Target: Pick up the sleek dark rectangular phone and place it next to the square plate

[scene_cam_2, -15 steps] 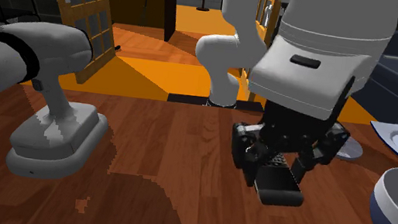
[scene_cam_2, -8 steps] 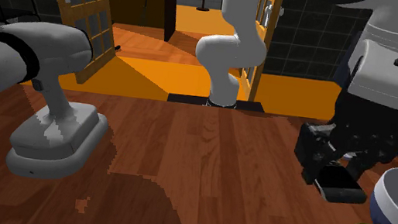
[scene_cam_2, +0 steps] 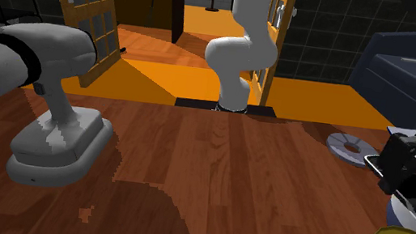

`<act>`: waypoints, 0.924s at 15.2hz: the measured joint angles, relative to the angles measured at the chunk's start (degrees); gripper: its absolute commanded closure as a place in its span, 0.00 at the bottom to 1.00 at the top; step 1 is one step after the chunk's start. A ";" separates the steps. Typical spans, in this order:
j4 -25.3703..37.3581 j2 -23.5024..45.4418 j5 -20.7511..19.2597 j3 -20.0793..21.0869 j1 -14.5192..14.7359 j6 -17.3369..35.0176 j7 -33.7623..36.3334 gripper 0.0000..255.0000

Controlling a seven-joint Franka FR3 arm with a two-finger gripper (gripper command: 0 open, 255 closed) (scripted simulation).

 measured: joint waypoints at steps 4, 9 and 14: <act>4.38 3.30 -0.19 2.53 2.65 -0.78 5.30 1.00; 9.59 7.53 -0.84 5.35 6.11 -1.40 11.77 1.00; 16.20 12.69 -2.02 7.57 9.60 -2.57 17.72 1.00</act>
